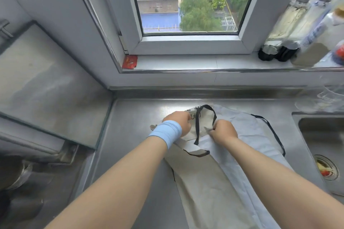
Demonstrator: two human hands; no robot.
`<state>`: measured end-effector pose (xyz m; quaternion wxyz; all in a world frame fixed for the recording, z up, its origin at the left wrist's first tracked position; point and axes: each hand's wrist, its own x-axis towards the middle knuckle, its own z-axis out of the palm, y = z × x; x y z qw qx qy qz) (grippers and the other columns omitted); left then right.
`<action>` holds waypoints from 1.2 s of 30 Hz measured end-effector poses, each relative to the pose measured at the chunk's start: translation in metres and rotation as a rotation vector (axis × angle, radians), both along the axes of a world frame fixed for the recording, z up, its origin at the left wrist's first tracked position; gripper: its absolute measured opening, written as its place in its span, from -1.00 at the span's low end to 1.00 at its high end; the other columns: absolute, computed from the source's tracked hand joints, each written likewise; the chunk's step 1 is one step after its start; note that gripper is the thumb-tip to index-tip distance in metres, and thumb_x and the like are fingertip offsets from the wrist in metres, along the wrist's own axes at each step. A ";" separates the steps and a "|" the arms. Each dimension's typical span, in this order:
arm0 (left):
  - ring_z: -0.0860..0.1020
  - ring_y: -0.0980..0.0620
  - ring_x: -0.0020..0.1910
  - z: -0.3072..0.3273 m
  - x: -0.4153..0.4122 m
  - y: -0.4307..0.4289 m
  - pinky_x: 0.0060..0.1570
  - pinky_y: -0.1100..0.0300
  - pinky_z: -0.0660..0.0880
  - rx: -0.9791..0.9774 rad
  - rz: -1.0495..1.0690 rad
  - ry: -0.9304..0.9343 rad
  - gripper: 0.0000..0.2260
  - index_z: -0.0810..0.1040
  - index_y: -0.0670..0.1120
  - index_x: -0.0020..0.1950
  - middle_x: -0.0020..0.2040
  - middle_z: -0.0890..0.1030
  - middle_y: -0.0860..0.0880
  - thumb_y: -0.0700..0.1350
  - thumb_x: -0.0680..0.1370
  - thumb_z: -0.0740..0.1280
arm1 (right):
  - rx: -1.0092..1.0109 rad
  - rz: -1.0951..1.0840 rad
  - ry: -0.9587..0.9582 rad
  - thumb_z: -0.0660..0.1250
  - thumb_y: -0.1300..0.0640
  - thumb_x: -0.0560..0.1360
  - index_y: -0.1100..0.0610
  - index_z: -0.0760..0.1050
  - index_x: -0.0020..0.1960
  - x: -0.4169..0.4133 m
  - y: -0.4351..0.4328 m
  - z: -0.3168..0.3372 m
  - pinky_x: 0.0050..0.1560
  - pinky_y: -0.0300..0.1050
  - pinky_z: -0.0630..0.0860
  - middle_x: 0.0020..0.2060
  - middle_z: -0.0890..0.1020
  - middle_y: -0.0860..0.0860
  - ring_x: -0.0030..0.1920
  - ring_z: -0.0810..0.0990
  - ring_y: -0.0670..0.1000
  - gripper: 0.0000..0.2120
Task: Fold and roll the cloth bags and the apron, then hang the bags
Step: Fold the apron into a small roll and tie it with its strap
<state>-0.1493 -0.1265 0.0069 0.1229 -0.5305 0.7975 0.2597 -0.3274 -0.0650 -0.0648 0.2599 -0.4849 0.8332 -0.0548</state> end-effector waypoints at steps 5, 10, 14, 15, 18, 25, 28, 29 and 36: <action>0.52 -0.10 0.10 -0.001 -0.015 -0.015 -0.05 0.11 0.44 0.095 0.213 0.101 -0.35 0.28 -0.06 0.39 0.23 0.52 -0.04 0.14 0.41 0.42 | -0.285 -0.041 -0.182 0.36 -0.05 0.47 -0.02 0.49 -0.25 0.006 -0.029 0.039 -0.29 -0.12 0.39 -0.32 0.57 -0.13 -0.26 0.51 -0.06 -0.82; 0.51 -0.03 -0.05 0.024 -0.014 -0.029 -0.08 0.11 0.46 0.091 0.237 0.092 -0.32 0.34 0.06 0.23 0.05 0.52 0.11 0.27 0.21 0.44 | -0.327 -0.418 -1.027 0.31 0.13 0.55 0.12 0.57 -0.10 0.019 -0.075 0.101 -0.26 -0.08 0.57 -0.36 0.64 -0.01 -0.32 0.67 0.02 -0.90; 0.56 -0.03 -0.18 0.061 0.000 -0.057 -0.19 0.18 0.45 -0.053 0.095 -0.099 -0.88 0.46 0.04 -0.11 -0.13 0.59 0.04 0.01 0.39 0.28 | -0.275 -0.562 -1.224 0.22 0.13 0.63 0.20 0.48 0.03 0.026 -0.097 0.123 -0.05 0.12 0.64 -0.20 0.56 0.10 -0.20 0.68 0.13 -0.86; 0.56 -0.05 -0.21 0.071 0.006 -0.066 -0.21 0.19 0.46 -0.038 0.107 -0.132 -0.89 0.50 0.01 -0.12 -0.15 0.60 0.01 -0.02 0.41 0.25 | -0.285 -0.594 -1.269 0.20 0.13 0.64 0.20 0.46 0.05 0.028 -0.101 0.124 -0.03 0.15 0.63 -0.18 0.55 0.12 -0.15 0.68 0.16 -0.86; 0.52 -0.07 -0.33 0.097 0.028 -0.097 -0.30 0.22 0.45 -0.052 0.260 -0.115 -0.91 0.56 -0.07 -0.19 -0.26 0.57 -0.03 -0.09 0.41 0.28 | -0.332 -0.647 -1.426 0.16 0.09 0.67 0.16 0.41 0.10 0.037 -0.114 0.124 0.06 0.14 0.57 -0.01 0.61 0.13 0.10 0.66 0.19 -0.85; 0.57 -0.19 0.12 0.071 0.071 -0.115 0.17 -0.09 0.51 0.044 1.029 0.899 -0.73 0.51 -0.13 0.27 0.15 0.54 -0.14 -0.24 0.57 0.28 | -0.203 -0.181 -0.929 0.39 -0.15 0.48 0.01 0.19 0.54 0.072 -0.109 0.091 0.35 0.06 0.33 0.47 0.34 0.04 0.42 0.37 0.08 -0.27; 0.50 -0.10 0.24 0.037 0.088 -0.094 0.26 0.14 0.38 -0.226 0.902 0.637 -0.62 0.46 -0.07 0.34 0.28 0.52 -0.09 -0.28 0.54 0.22 | -0.206 0.087 -0.598 0.43 -0.15 0.42 -0.02 0.38 0.42 0.083 -0.090 0.066 0.25 -0.08 0.41 0.36 0.48 -0.01 0.33 0.46 0.01 -0.39; 0.50 -0.10 0.24 0.026 0.092 -0.086 0.23 0.16 0.37 -0.236 0.898 0.609 -0.61 0.47 -0.07 0.31 0.27 0.51 -0.09 -0.32 0.51 0.20 | -0.148 0.200 -0.451 0.41 -0.12 0.42 -0.03 0.40 0.39 0.085 -0.083 0.057 0.23 -0.09 0.41 0.34 0.51 -0.03 0.32 0.48 0.01 -0.43; 0.53 -0.14 0.13 -0.035 0.100 -0.017 0.18 0.10 0.46 -0.065 0.564 0.236 -0.75 0.56 0.02 -0.08 0.17 0.51 -0.09 -0.28 0.48 0.18 | 0.136 0.543 0.185 0.26 0.11 0.45 0.04 0.36 0.31 0.081 -0.039 0.004 0.19 0.05 0.31 0.24 0.41 0.07 0.25 0.39 0.15 -0.57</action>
